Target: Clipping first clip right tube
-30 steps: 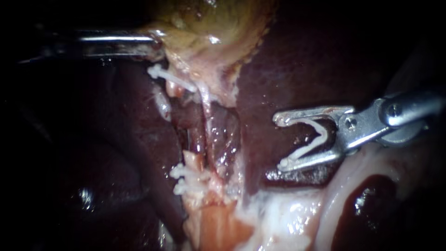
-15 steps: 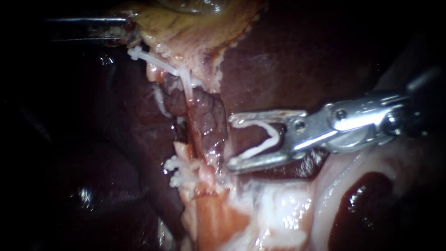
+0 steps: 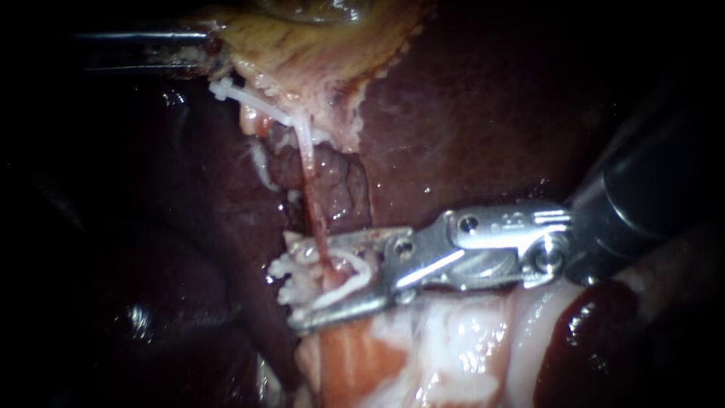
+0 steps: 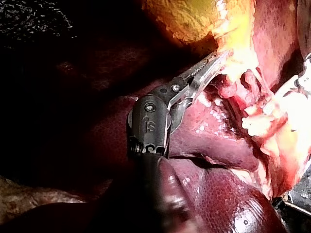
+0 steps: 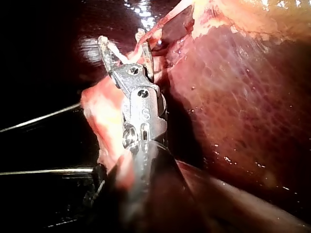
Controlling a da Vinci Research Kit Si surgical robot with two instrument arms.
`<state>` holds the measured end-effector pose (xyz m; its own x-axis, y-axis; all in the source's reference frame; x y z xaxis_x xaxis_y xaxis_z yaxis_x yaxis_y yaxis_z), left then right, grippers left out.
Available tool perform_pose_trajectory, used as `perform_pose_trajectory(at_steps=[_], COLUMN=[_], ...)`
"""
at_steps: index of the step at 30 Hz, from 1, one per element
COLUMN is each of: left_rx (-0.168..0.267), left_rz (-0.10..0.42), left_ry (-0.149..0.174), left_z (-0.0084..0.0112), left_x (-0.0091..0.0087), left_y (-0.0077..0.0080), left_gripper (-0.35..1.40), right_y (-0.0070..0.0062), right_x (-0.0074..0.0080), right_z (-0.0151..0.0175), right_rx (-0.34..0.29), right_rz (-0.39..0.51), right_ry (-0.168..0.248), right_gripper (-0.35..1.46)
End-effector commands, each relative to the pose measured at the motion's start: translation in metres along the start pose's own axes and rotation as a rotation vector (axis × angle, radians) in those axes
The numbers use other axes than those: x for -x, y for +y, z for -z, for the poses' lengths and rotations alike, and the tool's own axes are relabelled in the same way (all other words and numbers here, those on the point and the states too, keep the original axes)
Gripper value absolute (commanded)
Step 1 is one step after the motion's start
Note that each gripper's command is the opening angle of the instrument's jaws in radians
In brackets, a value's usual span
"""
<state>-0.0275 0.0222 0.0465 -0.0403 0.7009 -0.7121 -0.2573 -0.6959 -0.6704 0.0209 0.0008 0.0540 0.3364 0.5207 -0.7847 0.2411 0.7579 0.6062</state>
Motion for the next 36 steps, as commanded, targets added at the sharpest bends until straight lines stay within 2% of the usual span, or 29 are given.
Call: perform_pose_trajectory(at_steps=[1,4,6,18,20,24,26,29,36], left_rx=[0.000,0.000,0.000,0.000,0.000,0.000,0.000,-0.001,0.000], left_rz=[0.000,0.000,0.000,0.000,0.000,0.000,0.000,0.000,0.000], left_ry=[0.000,0.000,0.000,0.000,0.000,0.000,0.000,0.000,0.000], left_z=[0.0000,0.0001,0.0001,-0.0001,-0.0001,-0.0001,-0.0001,-0.0001,-0.0002], left_x=[0.0000,0.0000,0.0000,0.0000,0.0000,0.0000,0.0000,0.0000,0.0000], left_y=[0.0000,0.0000,0.0000,0.0000,0.0000,0.0000,0.0000,0.0000,-0.0001], left_gripper=[-0.35,-0.35,-0.35,-0.35,-0.35,-0.35,-0.35,-0.35,-0.35], right_y=[-0.0005,-0.0010,-0.0012,-0.0005,-0.0006,-0.0006,-0.0006,-0.0006,-0.0006], right_x=[-0.0003,-0.0005,-0.0005,-0.0003,-0.0003,-0.0003,-0.0003,-0.0003,-0.0003], right_z=[0.0001,0.0000,0.0000,0.0005,0.0005,0.0007,0.0007,0.0007,0.0008], right_rx=[-0.015,-0.042,-0.058,-0.080,-0.092,-0.129,-0.143,-0.159,-0.159], right_rz=[-0.007,-0.018,-0.031,-0.069,-0.079,-0.080,-0.082,-0.083,-0.124], right_ry=[0.012,0.027,0.022,0.015,0.011,0.001,-0.003,-0.008,-0.015], right_gripper=[0.49,0.48,0.46,0.19,0.11,-0.17,-0.20,-0.35,-0.35])
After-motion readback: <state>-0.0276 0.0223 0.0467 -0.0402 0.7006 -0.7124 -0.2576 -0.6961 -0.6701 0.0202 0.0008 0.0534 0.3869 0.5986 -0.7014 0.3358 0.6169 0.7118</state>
